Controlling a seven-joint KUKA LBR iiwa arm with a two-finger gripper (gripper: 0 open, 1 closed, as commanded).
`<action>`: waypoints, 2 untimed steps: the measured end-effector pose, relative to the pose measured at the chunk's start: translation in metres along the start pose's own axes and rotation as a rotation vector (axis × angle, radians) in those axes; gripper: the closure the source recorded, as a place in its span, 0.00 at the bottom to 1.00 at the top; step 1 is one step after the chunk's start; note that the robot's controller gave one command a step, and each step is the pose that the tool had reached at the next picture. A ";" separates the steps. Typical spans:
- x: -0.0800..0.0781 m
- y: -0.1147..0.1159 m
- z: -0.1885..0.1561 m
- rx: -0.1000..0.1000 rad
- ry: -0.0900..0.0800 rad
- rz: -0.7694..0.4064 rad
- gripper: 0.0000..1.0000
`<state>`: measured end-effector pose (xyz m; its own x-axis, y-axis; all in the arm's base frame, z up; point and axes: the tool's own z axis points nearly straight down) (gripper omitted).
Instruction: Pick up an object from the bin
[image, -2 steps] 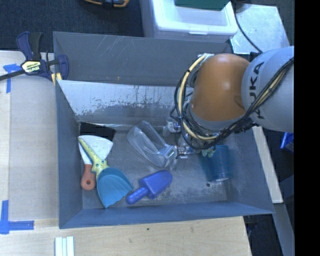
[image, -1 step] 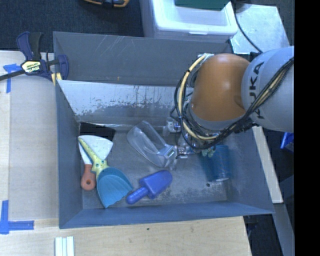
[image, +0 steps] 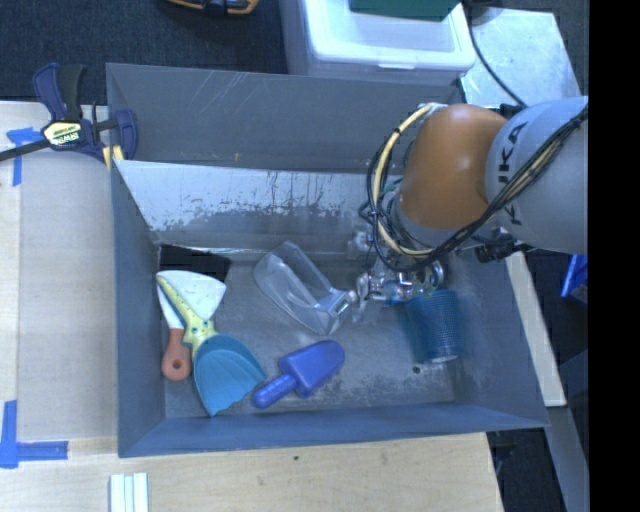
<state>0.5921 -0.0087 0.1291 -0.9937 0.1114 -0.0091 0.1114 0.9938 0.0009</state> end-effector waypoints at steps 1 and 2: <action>0.003 0.000 0.001 0.000 0.002 -0.002 0.00; 0.000 -0.008 0.034 0.000 0.001 -0.383 0.00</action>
Offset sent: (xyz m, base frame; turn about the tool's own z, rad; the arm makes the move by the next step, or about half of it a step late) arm -0.0015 -0.0084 -0.0383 -0.3882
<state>0.5911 -0.0162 0.0952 -0.9634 -0.2681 -0.0081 -0.2681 0.9634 -0.0026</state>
